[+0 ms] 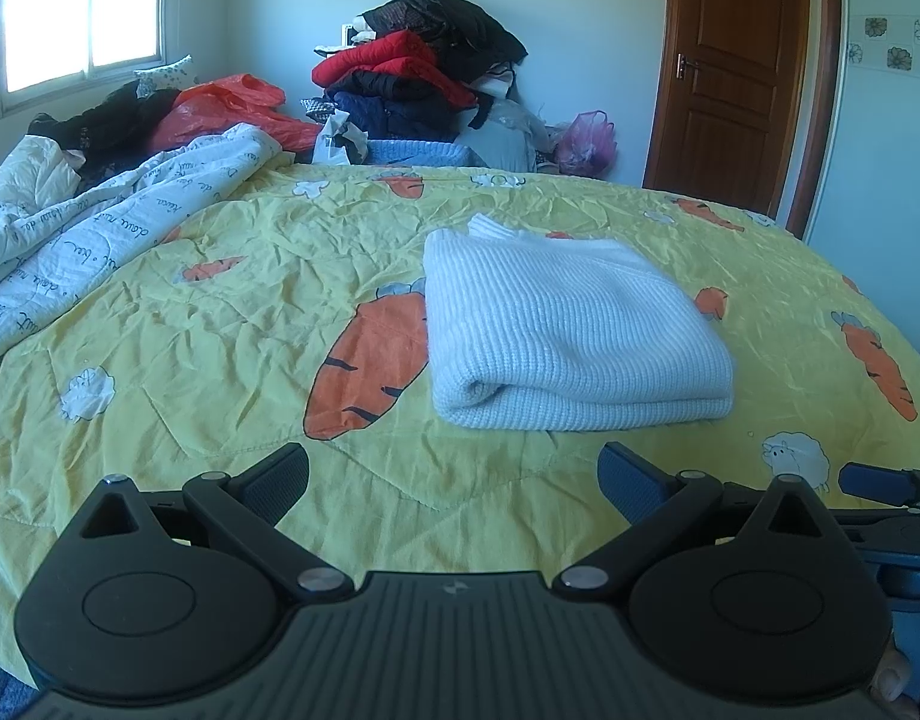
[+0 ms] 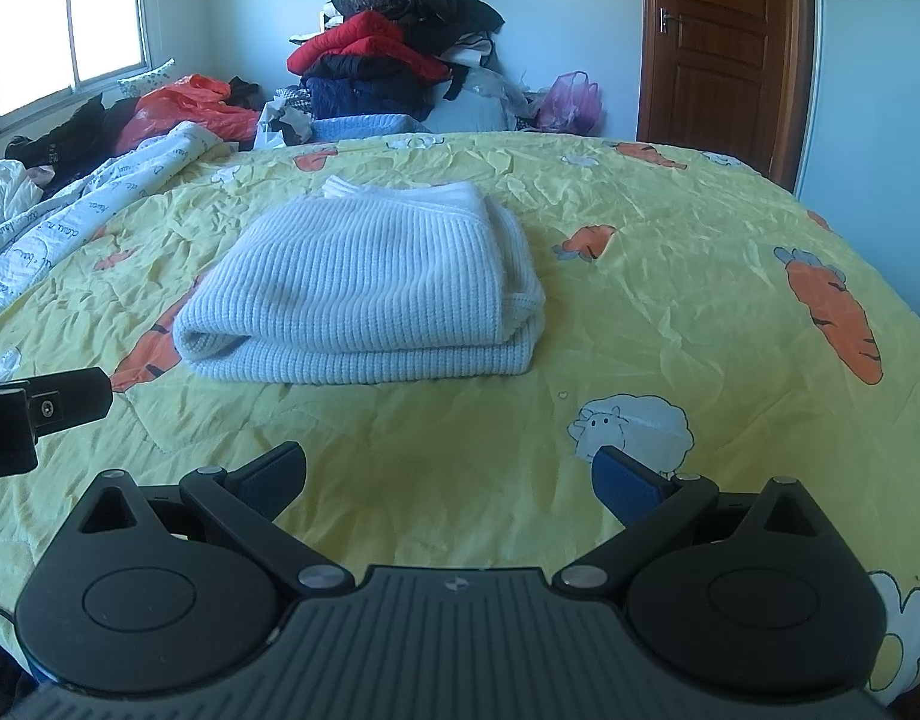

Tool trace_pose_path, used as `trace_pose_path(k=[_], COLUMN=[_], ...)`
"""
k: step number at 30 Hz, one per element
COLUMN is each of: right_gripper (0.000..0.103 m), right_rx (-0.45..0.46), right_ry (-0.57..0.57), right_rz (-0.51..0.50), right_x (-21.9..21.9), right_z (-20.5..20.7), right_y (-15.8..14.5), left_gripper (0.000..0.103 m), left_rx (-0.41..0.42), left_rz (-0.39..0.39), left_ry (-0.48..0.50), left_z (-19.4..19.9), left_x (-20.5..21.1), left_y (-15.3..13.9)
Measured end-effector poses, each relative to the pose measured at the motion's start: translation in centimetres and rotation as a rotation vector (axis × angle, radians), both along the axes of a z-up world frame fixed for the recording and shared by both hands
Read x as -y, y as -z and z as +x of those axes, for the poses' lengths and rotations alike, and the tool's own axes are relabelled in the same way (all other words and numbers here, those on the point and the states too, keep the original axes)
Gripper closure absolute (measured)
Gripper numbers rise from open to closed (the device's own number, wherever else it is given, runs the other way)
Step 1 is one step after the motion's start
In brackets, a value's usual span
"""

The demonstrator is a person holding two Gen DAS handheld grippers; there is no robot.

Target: Fold small clothes

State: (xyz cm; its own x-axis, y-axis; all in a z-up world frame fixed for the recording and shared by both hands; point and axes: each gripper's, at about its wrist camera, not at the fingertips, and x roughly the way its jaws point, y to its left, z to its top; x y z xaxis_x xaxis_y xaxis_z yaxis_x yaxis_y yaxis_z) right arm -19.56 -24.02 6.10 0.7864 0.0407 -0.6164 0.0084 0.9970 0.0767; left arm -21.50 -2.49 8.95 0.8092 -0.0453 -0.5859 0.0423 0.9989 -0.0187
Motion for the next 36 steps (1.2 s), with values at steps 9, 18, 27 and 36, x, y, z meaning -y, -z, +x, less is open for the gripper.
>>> trace_pose_path(k=[9,18,27,36], right_gripper=[0.0,0.0,0.0,0.0], right_rx=[-0.004,-0.005,-0.005,-0.007], right_ry=[-0.001,0.0,-0.001,-0.002], right_rz=[0.001,0.001,0.002,0.002], right_x=[-0.1,-0.1,-0.1,-0.2], right_z=[0.0,0.0,0.0,0.0], right_y=[0.2,0.2,0.1,0.3], left_gripper=[0.0,0.0,0.0,0.0], left_rx=[-0.001,0.0,0.079,0.073], left_rz=[-0.001,0.004,0.064,0.024], left_ry=[0.001,0.004,0.002,0.033], left_z=[0.0,-0.1,-1.2,-1.0], left_x=[0.0,0.1,0.9,0.6], left_y=[0.0,0.4,0.0,-0.3])
